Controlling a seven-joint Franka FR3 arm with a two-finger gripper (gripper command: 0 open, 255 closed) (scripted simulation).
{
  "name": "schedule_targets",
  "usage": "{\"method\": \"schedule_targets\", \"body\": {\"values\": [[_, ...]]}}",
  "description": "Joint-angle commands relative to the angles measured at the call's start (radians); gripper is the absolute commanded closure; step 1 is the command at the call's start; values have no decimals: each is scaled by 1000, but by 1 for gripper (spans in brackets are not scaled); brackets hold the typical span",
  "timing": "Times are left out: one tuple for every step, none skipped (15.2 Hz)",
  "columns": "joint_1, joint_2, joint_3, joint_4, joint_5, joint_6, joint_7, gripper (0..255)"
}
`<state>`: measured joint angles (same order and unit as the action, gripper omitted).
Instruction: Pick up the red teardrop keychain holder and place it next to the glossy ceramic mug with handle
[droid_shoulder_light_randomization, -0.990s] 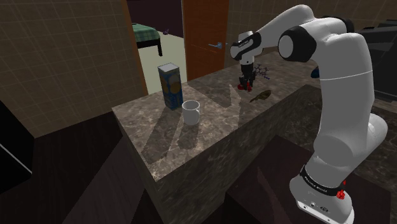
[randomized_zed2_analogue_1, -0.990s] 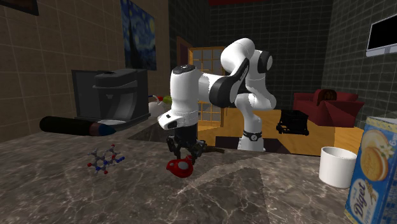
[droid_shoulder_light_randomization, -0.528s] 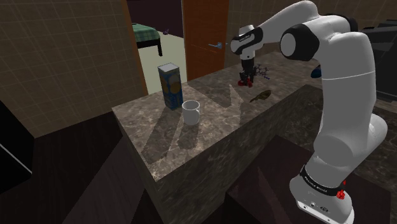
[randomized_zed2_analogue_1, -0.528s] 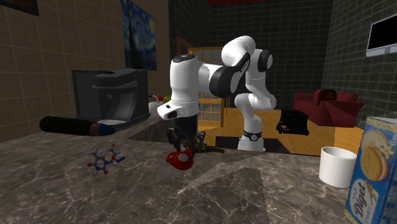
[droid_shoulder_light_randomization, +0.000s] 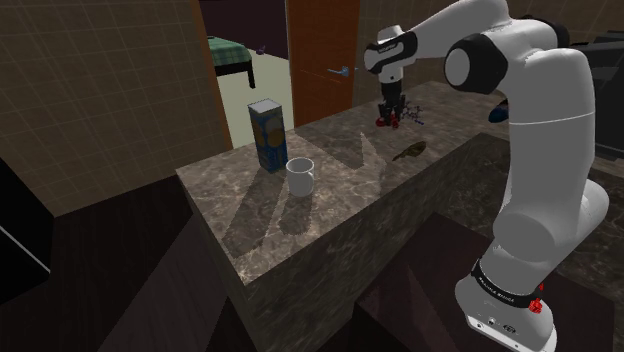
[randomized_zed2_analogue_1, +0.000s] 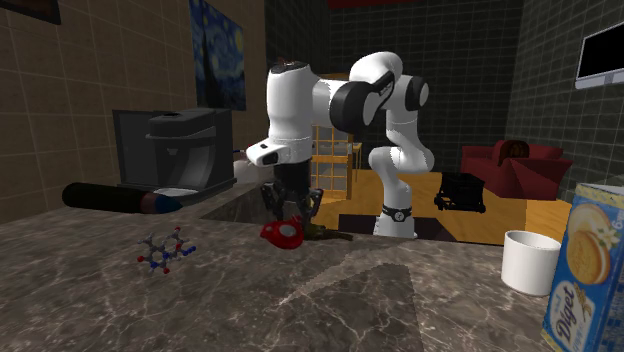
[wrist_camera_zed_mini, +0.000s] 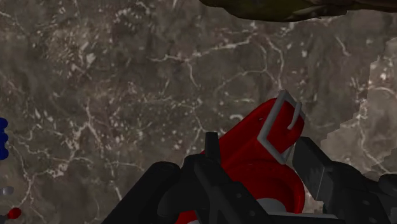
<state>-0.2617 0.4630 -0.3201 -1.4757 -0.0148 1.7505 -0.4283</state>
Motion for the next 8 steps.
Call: {"method": "schedule_targets", "body": {"values": [[-1, -4, -1, 23, -1, -27, -3, 255], [-1, -7, -2, 33, -2, -39, -4, 255], [-2, -8, -2, 44, -2, -52, -5, 255], [-2, -10, -3, 55, -3, -64, -6, 255], [-2, -11, -3, 66, -3, -77, -7, 255], [-3, -13, -4, 78, -3, -90, -8, 255], [-3, -14, -4, 90, -4, -102, -10, 255], [-4, -14, -4, 102, -4, -116, -11, 255]]}}
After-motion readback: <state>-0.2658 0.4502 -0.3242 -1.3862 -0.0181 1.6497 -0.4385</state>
